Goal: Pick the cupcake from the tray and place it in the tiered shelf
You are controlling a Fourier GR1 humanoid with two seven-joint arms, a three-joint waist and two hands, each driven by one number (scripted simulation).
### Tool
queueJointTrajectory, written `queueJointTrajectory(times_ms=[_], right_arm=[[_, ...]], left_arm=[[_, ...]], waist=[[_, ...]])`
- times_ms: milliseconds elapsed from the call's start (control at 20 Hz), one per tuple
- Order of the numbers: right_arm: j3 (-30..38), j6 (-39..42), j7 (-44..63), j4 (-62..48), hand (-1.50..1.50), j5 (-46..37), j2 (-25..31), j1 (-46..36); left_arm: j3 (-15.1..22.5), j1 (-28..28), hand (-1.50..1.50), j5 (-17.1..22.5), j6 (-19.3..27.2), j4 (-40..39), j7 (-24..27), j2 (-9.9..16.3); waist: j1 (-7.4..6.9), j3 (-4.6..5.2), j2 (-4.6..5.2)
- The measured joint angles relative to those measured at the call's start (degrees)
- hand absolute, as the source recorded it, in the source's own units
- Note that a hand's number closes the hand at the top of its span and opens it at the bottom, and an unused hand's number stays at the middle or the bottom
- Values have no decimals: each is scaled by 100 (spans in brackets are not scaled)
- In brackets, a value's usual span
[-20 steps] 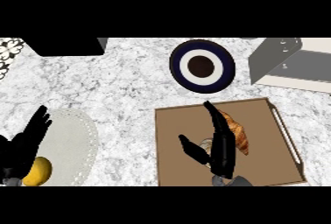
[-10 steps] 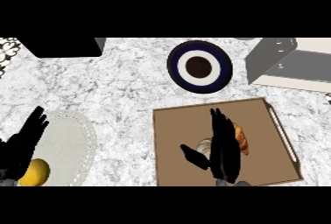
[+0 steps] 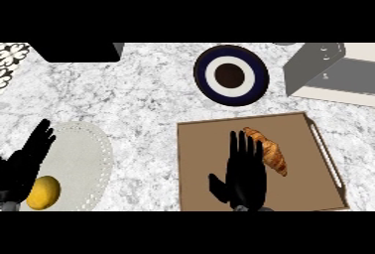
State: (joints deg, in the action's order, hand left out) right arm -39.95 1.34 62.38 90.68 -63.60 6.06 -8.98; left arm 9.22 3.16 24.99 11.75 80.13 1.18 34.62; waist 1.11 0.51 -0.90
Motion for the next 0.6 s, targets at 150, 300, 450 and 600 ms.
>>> queueJointTrajectory(times_ms=[150, 300, 450, 600], right_arm=[[-14, 744, 222, 316, -150, -60, -177, -76], [147, 1179, 247, 583, -150, -81, -226, -74], [305, 1499, 190, 762, -150, -112, -257, -5], [467, 1732, 92, 756, -150, -201, -287, 64]], left_arm=[[6, -106, 0, -39, -8, -91, -3, -59], [-10, -104, 0, -52, -27, -60, -46, -76], [21, -126, 0, -106, -4, 1, -91, -139], [-10, -204, 0, -137, -61, -91, -98, -173]], waist=[[-7, -15, 32], [-41, -29, 49], [-56, -36, 59], [-68, -40, 72]])
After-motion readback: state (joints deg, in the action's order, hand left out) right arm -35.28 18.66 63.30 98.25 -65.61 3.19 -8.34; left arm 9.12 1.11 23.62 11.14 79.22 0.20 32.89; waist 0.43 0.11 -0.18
